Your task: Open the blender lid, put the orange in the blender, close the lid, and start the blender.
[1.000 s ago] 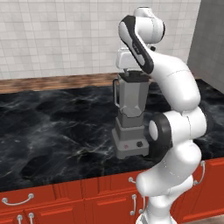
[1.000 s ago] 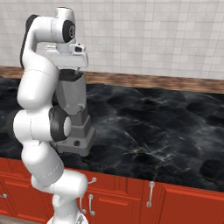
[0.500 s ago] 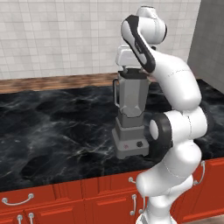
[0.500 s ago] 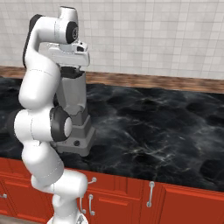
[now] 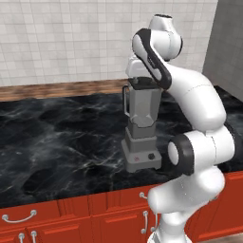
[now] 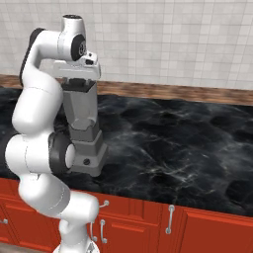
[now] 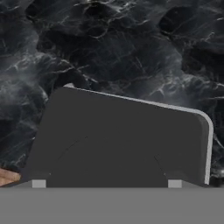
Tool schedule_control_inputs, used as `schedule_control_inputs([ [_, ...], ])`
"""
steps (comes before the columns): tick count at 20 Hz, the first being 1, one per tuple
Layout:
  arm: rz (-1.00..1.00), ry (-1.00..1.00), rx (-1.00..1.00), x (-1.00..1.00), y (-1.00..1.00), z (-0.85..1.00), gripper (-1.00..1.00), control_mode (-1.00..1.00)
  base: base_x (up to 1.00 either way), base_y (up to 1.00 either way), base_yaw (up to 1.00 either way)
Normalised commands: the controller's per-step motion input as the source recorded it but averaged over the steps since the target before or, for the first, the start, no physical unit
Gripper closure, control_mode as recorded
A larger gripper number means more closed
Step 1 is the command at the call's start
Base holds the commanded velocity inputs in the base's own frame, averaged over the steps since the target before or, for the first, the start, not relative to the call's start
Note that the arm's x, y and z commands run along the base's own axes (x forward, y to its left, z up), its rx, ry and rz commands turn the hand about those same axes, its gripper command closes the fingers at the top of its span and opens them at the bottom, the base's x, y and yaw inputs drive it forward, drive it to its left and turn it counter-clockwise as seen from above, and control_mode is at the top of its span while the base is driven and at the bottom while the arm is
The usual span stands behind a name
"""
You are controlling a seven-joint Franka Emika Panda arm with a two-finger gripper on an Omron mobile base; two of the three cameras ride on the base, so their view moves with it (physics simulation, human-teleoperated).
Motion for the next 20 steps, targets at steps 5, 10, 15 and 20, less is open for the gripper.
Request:
schedule_control_inputs([
  [5, 0.00, -0.12, -0.05, 0.00, 0.00, -0.61, 1.00, -1.00, 0.00, 0.00, 0.00],
  [10, -0.02, -0.01, -0.15, 0.00, 0.05, -0.56, 1.00, -1.00, 0.00, 0.00, 0.00],
  [15, -0.01, 0.00, -0.07, 0.00, 0.13, -0.39, 1.00, -1.00, 0.00, 0.00, 0.00],
  [20, 0.00, 0.10, -0.01, 0.05, 0.02, -0.59, -1.00, -1.00, 0.00, 0.00, 0.00],
])
